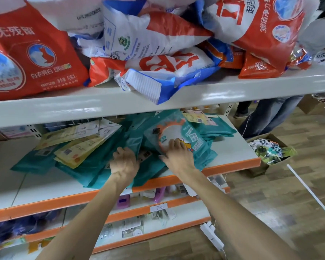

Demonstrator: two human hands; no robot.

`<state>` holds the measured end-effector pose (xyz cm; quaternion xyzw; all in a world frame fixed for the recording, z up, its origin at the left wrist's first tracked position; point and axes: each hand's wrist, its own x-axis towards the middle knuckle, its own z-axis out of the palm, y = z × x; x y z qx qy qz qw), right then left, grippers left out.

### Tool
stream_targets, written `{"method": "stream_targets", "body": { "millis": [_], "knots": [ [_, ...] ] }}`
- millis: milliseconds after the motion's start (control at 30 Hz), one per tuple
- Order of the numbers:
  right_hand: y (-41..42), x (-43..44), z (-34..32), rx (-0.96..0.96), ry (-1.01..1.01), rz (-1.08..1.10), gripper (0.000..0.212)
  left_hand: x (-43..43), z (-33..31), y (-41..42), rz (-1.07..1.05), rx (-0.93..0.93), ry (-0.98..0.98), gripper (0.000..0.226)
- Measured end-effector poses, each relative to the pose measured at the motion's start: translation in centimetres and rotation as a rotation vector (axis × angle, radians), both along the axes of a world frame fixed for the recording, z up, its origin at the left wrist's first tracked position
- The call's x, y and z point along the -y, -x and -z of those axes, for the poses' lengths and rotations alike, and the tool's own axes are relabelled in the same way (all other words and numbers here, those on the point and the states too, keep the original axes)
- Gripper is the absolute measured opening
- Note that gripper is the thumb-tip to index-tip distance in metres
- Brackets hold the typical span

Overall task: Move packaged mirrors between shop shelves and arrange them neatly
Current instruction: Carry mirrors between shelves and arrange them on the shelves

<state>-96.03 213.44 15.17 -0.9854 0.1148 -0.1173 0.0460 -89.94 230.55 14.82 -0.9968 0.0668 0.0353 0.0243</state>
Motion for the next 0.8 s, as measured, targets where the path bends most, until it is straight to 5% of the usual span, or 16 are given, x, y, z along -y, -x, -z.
{"method": "stream_targets", "body": {
  "millis": [200, 333, 600, 800],
  "knots": [
    [-0.4, 7.6, -1.5, -0.011, -0.343, 0.168, 0.035, 0.8, -1.0, -0.3, -0.034, -0.048, -0.037, 0.035],
    [0.1, 11.5, -2.3, -0.135, -0.419, 0.307, 0.038, 0.9, -4.4, -0.8, -0.063, -0.098, 0.193, 0.029],
    [-3.0, 13.2, -0.8, -0.195, -0.596, 0.252, 0.035, -4.6, -9.3, -2.7, -0.137, -0.022, 0.554, 0.028],
    [-5.8, 14.6, 1.7, -0.211, -0.669, 0.259, 0.065, -6.2, -11.9, -2.7, -0.311, 0.073, 0.839, 0.021]
  ]
}}
